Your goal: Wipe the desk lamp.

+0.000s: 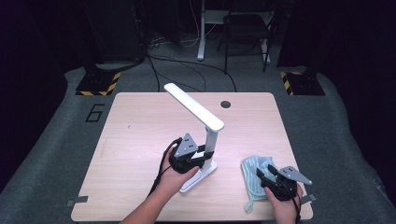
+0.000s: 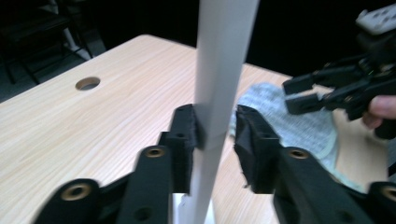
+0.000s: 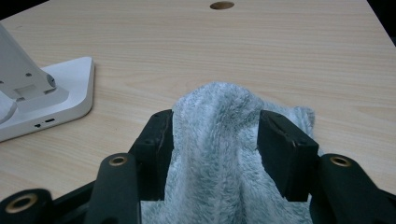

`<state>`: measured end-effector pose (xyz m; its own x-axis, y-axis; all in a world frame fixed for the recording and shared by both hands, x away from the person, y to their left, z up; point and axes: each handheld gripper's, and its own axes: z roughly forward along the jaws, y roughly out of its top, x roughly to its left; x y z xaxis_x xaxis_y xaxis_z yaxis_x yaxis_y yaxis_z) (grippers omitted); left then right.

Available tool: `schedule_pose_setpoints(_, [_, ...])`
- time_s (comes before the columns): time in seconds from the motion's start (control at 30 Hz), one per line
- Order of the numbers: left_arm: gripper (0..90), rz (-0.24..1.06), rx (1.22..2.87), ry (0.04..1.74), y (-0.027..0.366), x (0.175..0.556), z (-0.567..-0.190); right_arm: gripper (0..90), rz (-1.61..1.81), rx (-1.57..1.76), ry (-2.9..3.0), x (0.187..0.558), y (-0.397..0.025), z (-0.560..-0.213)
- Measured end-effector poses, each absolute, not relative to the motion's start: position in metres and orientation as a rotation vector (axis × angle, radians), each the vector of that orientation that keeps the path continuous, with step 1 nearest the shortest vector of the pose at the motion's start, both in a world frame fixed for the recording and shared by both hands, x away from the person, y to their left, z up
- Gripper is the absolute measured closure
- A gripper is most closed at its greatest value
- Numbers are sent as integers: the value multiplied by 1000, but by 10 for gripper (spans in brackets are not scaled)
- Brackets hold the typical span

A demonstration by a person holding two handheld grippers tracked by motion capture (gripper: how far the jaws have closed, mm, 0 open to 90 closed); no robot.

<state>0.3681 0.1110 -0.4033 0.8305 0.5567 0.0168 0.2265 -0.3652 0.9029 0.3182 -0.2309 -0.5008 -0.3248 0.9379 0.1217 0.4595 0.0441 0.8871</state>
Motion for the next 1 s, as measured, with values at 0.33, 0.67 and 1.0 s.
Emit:
schedule_pose_setpoints(0.33, [747, 447, 1932, 650, 88, 374, -403, 458, 1249, 1424, 1812, 318, -233, -501])
schedule_pose_setpoints(0.67, [568, 397, 1909, 551, 99, 375, -407, 458, 1263, 1432, 1792, 318, -237, -502])
schedule_pose_setpoints(1.0, [461, 397, 1900, 677, 158, 370, -440, 458, 1261, 1429, 1784, 316, -235, -501])
